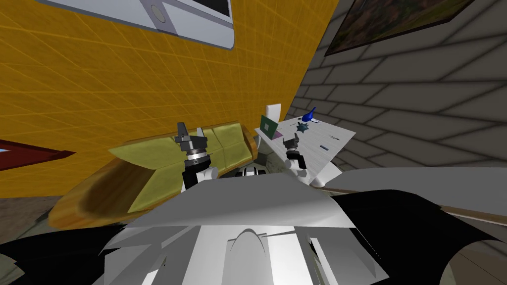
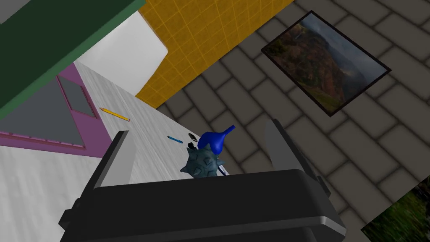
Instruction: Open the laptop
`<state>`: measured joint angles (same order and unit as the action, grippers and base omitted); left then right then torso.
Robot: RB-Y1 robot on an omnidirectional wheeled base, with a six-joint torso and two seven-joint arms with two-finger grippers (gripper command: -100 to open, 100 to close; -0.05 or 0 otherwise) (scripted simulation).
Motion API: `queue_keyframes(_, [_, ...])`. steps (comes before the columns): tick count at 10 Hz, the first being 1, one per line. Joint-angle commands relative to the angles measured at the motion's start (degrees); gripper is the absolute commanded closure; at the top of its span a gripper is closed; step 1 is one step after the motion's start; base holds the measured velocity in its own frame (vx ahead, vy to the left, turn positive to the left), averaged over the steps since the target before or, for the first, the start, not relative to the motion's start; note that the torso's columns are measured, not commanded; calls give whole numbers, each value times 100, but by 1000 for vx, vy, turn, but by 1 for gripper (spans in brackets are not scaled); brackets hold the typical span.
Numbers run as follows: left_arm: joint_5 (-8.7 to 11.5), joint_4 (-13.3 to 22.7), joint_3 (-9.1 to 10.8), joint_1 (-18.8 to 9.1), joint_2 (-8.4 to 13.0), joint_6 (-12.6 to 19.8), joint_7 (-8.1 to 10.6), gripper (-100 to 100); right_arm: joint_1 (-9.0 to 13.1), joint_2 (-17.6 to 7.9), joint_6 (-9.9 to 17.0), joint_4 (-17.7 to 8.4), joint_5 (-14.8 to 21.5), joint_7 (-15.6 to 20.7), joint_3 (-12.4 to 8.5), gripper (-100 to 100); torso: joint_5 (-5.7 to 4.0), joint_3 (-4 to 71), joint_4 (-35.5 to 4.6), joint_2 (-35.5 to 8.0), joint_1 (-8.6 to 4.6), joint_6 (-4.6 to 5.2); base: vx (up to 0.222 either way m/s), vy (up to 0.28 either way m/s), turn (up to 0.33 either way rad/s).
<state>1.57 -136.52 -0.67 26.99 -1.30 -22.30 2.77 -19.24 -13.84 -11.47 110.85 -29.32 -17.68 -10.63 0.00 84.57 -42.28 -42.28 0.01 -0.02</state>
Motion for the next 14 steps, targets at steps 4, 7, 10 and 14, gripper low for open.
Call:
queue_keyframes(4, [0,0,0,0,0,0,0,0,334,-159,342,-603,-899,-499,-251,-100,0,0,0,-1,-1,0,3,7,154])
queue_keyframes(7, [0,0,1,1,0,0,0,0,606,-260,642,-1049,-1420,-867,-461,-100,0,-1,0,-2,-2,5,-3,0,163])
queue_keyframes(10, [0,0,0,0,0,0,0,0,746,-306,794,-1266,-1920,-1042,-566,-100,0,-1,-1,-2,0,-1,-8,-6,145])
queue_keyframes(14, [0,0,1,0,0,0,0,0,1032,-385,1100,-1684,-2592,-1365,-775,-100,0,0,0,0,-1,-1,-15,-13,141])
